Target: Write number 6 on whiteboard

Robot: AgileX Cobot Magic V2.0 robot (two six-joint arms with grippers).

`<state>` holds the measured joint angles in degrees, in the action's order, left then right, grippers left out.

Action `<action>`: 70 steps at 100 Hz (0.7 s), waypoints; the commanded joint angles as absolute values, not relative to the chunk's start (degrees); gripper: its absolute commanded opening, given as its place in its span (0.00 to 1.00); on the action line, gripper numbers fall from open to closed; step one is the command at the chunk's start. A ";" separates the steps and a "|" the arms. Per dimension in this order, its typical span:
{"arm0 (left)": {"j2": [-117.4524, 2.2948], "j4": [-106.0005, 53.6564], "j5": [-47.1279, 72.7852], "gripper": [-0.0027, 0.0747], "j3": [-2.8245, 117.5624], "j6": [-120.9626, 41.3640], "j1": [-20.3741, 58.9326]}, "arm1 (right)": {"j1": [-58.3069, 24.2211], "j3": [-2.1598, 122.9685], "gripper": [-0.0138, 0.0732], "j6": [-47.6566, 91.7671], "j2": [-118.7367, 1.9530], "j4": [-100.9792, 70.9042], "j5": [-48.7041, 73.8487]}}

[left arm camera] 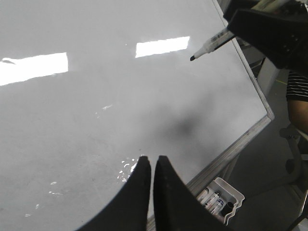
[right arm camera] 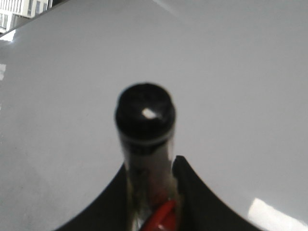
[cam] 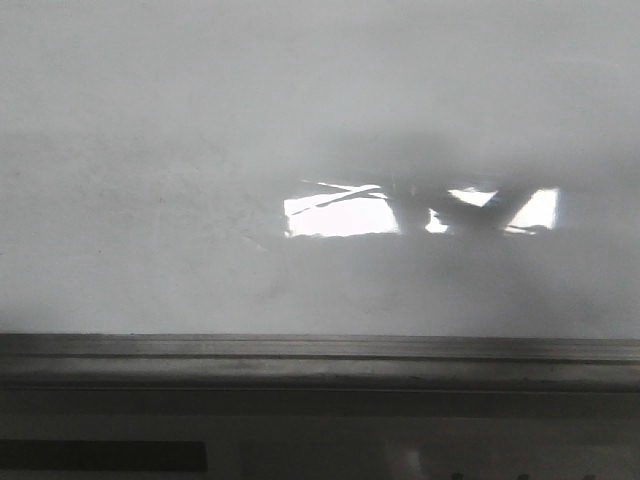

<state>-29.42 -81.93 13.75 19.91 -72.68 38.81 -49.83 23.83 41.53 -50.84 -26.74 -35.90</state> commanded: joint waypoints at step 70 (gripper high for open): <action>-29.57 -83.10 13.55 0.01 21.52 -72.20 39.00 | -44.72 25.17 0.08 38.07 -58.98 -22.34 -41.22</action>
